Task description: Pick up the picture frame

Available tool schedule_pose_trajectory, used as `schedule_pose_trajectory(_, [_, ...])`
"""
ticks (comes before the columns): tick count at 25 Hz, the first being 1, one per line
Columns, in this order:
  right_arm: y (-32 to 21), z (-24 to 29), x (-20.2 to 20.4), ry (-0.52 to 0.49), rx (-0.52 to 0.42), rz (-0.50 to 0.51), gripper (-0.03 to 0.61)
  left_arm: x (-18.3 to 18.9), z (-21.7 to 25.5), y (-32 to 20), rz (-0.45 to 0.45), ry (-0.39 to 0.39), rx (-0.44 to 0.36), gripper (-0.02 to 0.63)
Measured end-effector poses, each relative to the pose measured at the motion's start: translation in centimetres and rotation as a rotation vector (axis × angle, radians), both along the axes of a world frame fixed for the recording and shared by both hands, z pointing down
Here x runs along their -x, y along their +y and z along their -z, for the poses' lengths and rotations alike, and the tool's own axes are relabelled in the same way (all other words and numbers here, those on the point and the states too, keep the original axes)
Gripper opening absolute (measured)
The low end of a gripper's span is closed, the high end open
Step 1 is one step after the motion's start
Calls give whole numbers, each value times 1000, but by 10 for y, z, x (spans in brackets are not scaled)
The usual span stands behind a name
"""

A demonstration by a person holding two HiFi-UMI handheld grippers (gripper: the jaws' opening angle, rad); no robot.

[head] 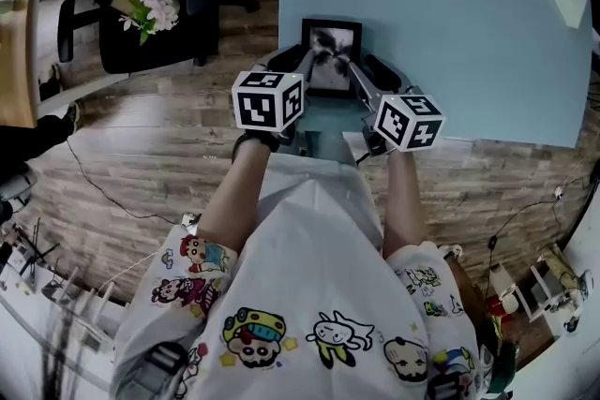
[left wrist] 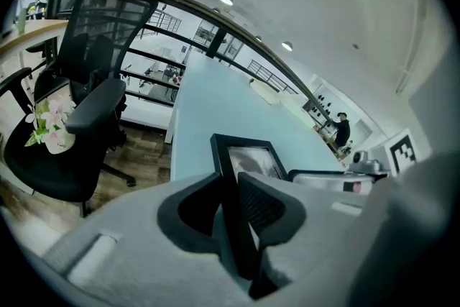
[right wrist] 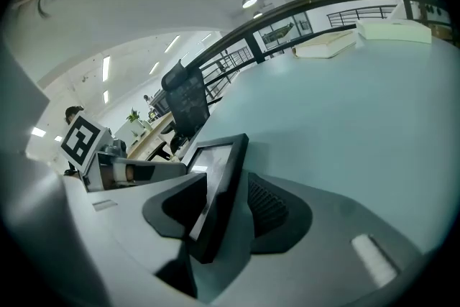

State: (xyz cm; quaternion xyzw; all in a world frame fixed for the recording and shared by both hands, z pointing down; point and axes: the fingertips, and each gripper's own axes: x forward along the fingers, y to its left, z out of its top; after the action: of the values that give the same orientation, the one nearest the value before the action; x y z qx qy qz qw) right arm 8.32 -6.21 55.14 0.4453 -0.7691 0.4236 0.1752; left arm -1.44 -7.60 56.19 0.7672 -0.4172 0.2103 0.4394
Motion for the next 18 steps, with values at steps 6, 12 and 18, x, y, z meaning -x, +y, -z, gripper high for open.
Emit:
schedule_pose_trajectory(6, [0,-3,5,-76,93,47,214,2,0,-1,22,30,16,75])
schedule_pose_trajectory(12, [-2,0,4,-180,155,43,227,3,0,-1,33,51,24,74])
schedule_pose_trajectory(18, [-1,-2,5,-257,233,70,227,3,0,-1,37,72,35,74])
